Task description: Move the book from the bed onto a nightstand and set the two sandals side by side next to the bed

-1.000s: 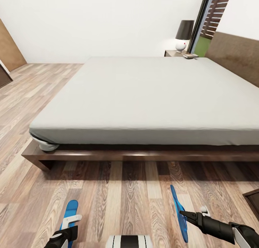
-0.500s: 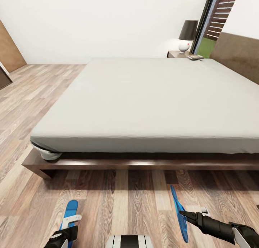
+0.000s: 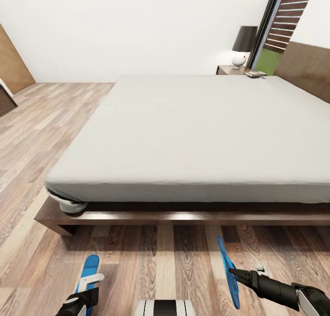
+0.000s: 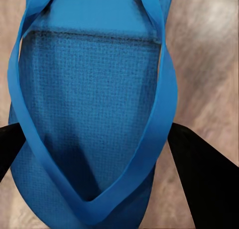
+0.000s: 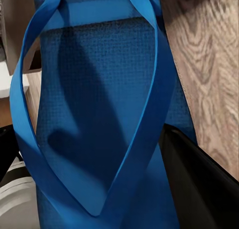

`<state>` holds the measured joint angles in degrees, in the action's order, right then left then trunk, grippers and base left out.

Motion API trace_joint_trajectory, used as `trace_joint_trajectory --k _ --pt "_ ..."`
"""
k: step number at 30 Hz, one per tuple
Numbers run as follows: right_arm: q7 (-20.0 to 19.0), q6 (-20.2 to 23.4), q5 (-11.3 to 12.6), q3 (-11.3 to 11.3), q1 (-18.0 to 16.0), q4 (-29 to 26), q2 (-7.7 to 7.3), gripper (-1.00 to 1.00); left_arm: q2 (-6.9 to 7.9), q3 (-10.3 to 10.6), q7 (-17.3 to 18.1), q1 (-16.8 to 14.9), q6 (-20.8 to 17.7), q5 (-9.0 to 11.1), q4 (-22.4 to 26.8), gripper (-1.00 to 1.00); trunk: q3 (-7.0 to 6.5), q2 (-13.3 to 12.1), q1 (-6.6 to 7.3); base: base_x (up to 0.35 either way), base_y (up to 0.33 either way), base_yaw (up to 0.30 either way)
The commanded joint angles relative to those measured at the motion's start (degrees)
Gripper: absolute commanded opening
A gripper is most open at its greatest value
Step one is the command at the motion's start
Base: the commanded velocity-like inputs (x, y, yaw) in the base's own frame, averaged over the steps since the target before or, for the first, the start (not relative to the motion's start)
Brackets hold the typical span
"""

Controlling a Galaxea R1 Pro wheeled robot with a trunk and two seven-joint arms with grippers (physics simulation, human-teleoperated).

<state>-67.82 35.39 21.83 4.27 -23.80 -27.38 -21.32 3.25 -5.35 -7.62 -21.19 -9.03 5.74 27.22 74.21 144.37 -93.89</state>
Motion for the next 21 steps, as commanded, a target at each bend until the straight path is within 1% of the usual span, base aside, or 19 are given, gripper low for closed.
trace_joint_trajectory --k 1,5,10,12,21 --pt "-0.04 0.54 0.27 0.04 -0.01 -0.02 -0.02 -1.0 0.0 0.07 -0.21 0.0 -0.29 0.58 0.11 -1.0 0.04 0.01 0.0 0.028 0.045 0.0" --pt "-0.05 0.56 0.31 0.04 -0.01 -0.04 -0.03 -1.0 -0.01 0.08 -0.21 0.0 -0.29 0.58 0.11 -1.0 0.04 0.01 0.0 0.04 0.017 0.0" --pt "-0.19 0.62 0.32 0.04 -0.01 0.04 -0.04 -1.0 -0.03 0.06 -0.21 0.0 -0.29 0.58 0.11 -1.0 0.04 0.01 0.0 0.244 0.002 0.0" --pt "-0.3 0.69 0.32 0.04 -0.01 0.04 -0.04 -1.0 -0.01 0.06 -0.21 0.0 -0.29 0.58 0.11 -1.0 0.04 0.01 0.0 0.111 0.0 0.0" --pt "-0.39 0.74 0.32 0.04 -0.01 0.05 -0.04 -1.0 -0.07 0.08 -0.21 0.0 -0.31 0.65 0.11 -1.0 0.04 0.01 0.0 0.018 0.0 0.0"
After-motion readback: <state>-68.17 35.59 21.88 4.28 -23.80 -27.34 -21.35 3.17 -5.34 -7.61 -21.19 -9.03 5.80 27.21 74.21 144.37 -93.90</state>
